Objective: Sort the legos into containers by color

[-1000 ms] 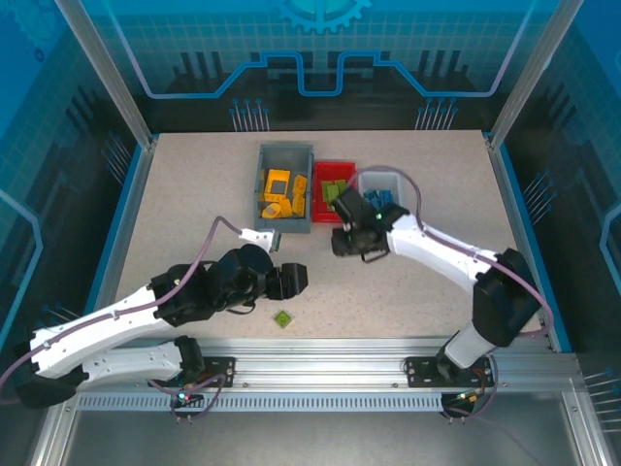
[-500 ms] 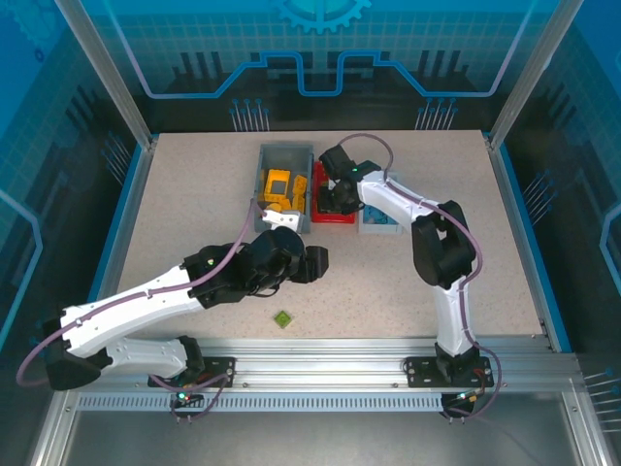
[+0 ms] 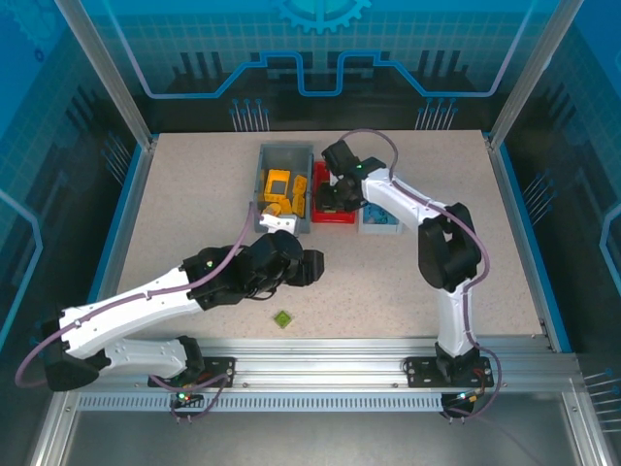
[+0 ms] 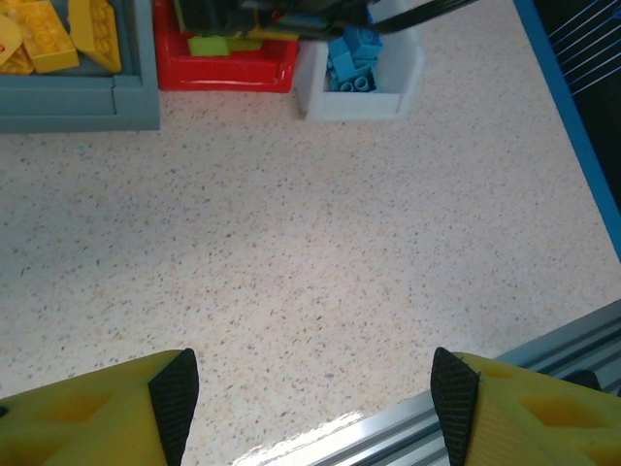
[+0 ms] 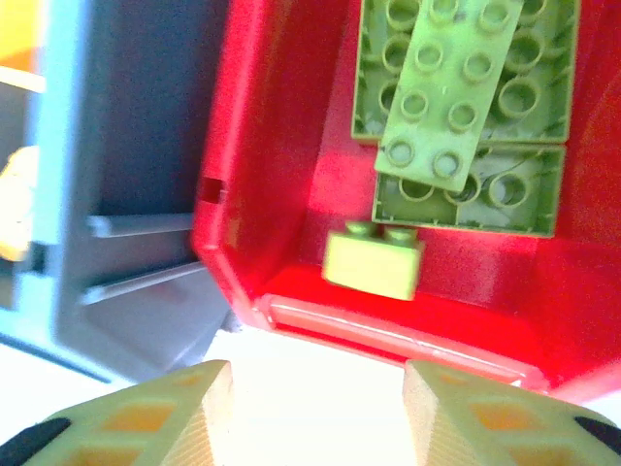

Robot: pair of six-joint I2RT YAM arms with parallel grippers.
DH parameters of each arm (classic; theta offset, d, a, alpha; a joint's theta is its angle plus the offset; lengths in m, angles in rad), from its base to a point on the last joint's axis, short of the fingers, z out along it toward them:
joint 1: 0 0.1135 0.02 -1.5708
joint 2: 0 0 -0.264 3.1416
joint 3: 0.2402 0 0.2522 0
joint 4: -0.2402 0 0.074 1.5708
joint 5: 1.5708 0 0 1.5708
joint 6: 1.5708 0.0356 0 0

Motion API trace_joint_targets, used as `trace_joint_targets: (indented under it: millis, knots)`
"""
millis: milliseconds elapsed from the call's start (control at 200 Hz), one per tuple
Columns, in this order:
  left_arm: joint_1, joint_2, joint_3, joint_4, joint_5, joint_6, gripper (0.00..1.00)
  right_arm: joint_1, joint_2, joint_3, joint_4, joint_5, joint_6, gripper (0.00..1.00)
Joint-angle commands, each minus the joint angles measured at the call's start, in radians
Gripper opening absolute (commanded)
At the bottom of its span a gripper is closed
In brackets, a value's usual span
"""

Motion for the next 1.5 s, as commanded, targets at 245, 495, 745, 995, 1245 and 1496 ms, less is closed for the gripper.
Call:
trace_joint_targets:
  millis: [245,495,745,995,1245,1496]
  knots:
    - [-0.007,-0.042,-0.141,-0.257,0.03,-0.16,0.72,0.138,-0.467,-0.39,0.118,0.116,-0.057,0.49]
    - [-0.02,-0.05,-0.384,-0.168,0.206,-0.299,0.77,0.425,-0.755,-0.783,0.203,0.014,-0.047,0.61]
    - [-0.02,0.01,-0.435,-0.02,0.225,-0.586,0.85,0.588,-0.859,-0.934,0.209,0.063,0.065,0.61]
    - [0.009,0.088,-0.468,0.074,0.234,-0.749,0.81,0.62,-0.957,-1.005,0.238,0.063,0.055,0.62]
    - [0.063,0.16,-0.484,0.144,0.273,-0.754,0.72,0.619,-0.989,-1.0,0.207,0.085,0.055,0.63]
    - [0.079,0.212,-0.504,0.198,0.294,-0.733,0.58,0.619,-0.985,-0.999,0.213,0.099,0.07,0.63]
